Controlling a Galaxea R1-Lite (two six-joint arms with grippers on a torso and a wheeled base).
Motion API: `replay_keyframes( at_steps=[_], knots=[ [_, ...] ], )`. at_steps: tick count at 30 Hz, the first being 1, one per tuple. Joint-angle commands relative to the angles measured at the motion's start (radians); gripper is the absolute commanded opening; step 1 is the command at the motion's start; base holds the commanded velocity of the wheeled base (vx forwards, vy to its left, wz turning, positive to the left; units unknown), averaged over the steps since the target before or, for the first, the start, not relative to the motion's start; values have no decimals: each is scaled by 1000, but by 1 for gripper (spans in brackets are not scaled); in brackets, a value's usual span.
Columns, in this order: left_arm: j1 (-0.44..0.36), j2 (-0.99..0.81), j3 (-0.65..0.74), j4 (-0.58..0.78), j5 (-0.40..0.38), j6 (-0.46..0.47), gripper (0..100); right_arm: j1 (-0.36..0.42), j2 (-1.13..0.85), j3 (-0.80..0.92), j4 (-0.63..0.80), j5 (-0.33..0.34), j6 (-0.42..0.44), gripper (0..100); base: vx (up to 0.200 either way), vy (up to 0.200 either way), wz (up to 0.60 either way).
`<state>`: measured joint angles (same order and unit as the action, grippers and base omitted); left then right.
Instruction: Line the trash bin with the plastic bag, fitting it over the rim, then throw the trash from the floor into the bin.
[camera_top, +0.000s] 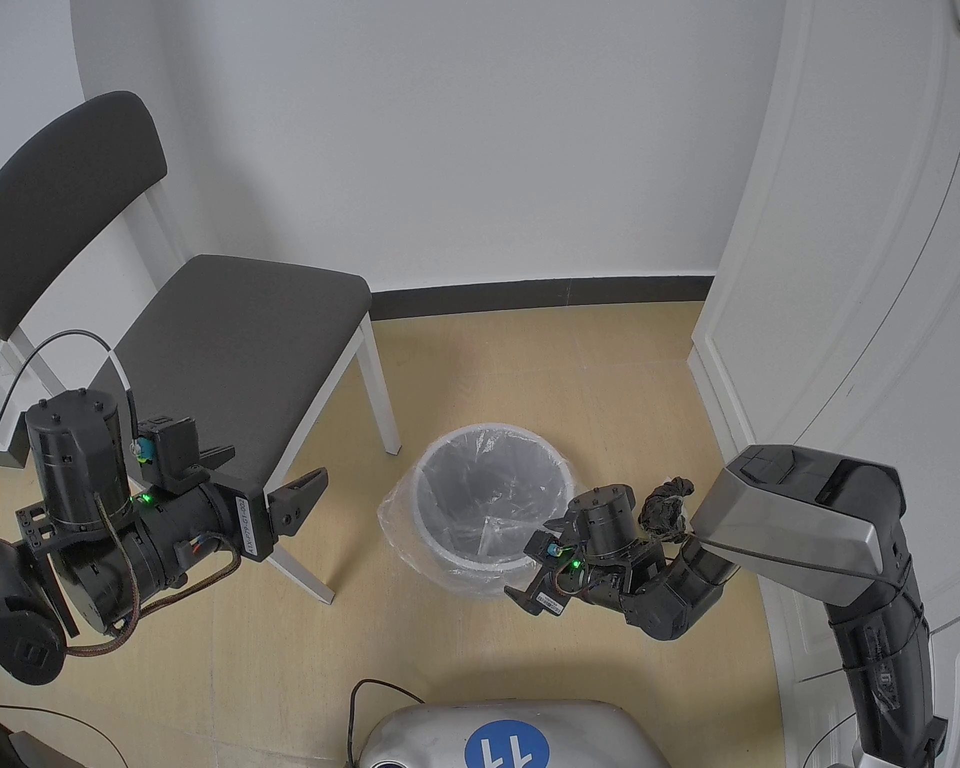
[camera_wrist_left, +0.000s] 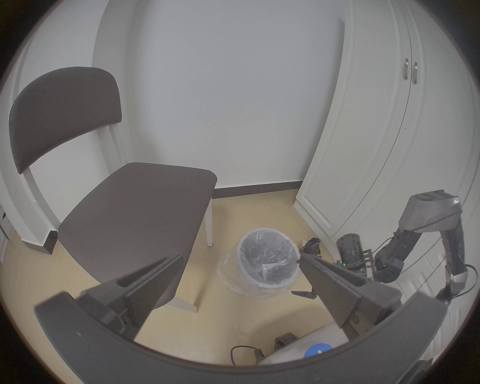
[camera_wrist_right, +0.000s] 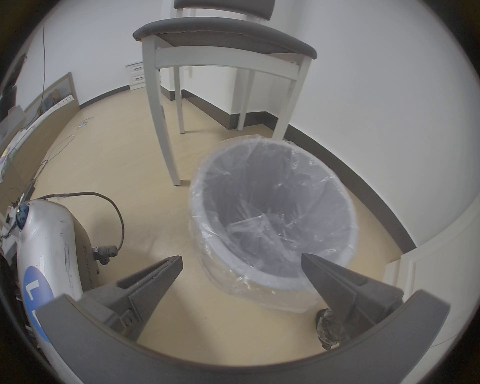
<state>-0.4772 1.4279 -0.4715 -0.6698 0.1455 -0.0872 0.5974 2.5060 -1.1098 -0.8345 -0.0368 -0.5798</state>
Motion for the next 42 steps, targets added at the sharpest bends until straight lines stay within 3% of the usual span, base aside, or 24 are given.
replay_keyframes(
  at_steps=[1, 7, 11, 14, 16, 17, 23, 25, 28, 38, 40, 41, 42],
  knots=[
    [-15, 2, 11, -1, 2, 0, 100, 19, -73, 74, -38, 0, 1, 100, 0, 0, 0],
    [-49, 0, 47, -1, 2, 6, 100, 21, -145, 232, -152, -9, 8, 100, 0, 0, 0],
    [-95, 11, 85, -36, 2, 21, 100, 4, -190, 400, -347, -9, 11, 100, 0, 0, 0],
    [-127, 72, 116, -82, 5, 58, 100, -38, -210, 564, -584, -14, 51, 100, 0, 0, 0],
    [-127, 72, 116, -82, 5, 58, 100, -38, -210, 564, -584, -14, 51, 100, 0, 0, 0],
    [-132, 163, 117, -96, 12, 119, 100, -74, -213, 668, -726, -52, 121, 100, 0, 0, 0],
    [-132, 375, 62, -168, 39, 245, 100, -148, -249, 794, -736, -87, 276, 100, 0, 0, 0],
    [-123, 488, 31, -229, 95, 307, 100, -160, -262, 803, -736, -91, 390, 100, 0, 0, 0],
    [-96, 594, 2, -329, 118, 340, 100, -182, -272, 811, -736, -91, 463, 100, 0, 0, 0],
    [-41, 884, -81, -637, 112, 411, 100, -235, -314, 795, -736, -77, 477, 100, 0, 0, 0],
    [-9, 928, -119, -663, 111, 474, 100, -237, -326, 797, -736, -75, 477, 100, 0, 0, 0],
    [-6, 930, -121, -663, 111, 478, 0, -237, -326, 797, -736, -75, 477, 100, 0, 0, 0],
    [22, 950, -153, -663, 100, 526, 0, -237, -329, 795, -736, -77, 477, 100, 0, 0, 0]
  ],
)
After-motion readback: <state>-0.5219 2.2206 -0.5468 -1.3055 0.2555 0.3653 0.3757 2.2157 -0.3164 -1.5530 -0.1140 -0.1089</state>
